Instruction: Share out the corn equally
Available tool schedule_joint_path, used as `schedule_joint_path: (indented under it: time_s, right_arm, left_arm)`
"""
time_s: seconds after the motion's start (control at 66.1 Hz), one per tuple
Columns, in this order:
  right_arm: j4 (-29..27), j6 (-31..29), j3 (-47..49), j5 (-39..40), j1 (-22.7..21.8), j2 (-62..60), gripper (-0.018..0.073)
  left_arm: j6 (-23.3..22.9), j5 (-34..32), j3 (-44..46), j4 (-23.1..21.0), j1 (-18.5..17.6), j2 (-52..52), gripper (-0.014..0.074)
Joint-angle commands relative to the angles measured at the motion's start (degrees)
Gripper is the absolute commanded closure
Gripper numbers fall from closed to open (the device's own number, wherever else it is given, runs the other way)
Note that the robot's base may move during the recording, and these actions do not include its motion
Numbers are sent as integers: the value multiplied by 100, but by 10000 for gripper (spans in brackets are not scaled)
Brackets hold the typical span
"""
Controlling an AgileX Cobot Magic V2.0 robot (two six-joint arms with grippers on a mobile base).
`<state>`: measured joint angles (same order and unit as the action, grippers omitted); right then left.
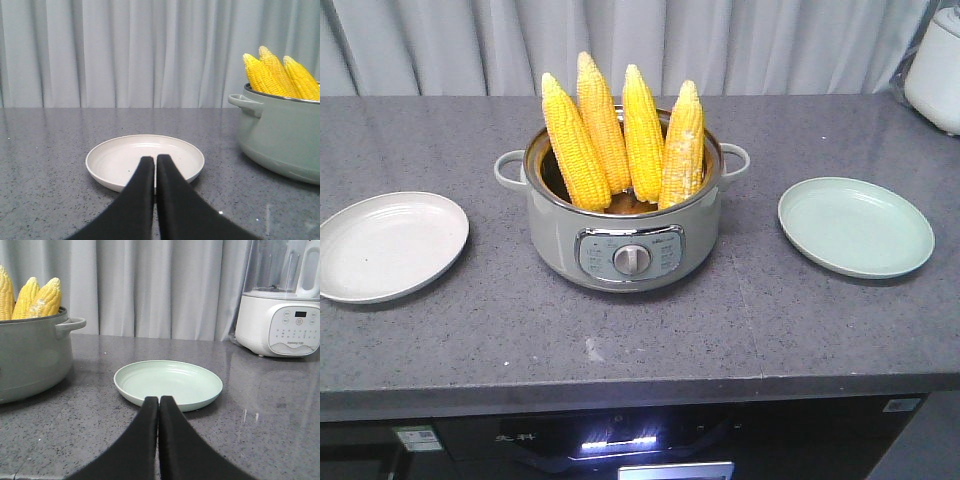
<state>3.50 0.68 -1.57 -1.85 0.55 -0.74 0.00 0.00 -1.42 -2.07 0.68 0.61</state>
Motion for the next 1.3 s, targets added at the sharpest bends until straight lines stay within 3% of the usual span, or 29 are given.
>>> schedule_joint_path:
  time_s: [0.0, 1.286]
  right_arm:
    - [31, -7, -43, 444, -16, -26, 566]
    - [31, -7, -43, 444, -16, -26, 566]
  left_arm:
    - [-70, -396, 97, -35, -13, 96, 603]
    - [-70, -396, 97, -35, -13, 96, 603]
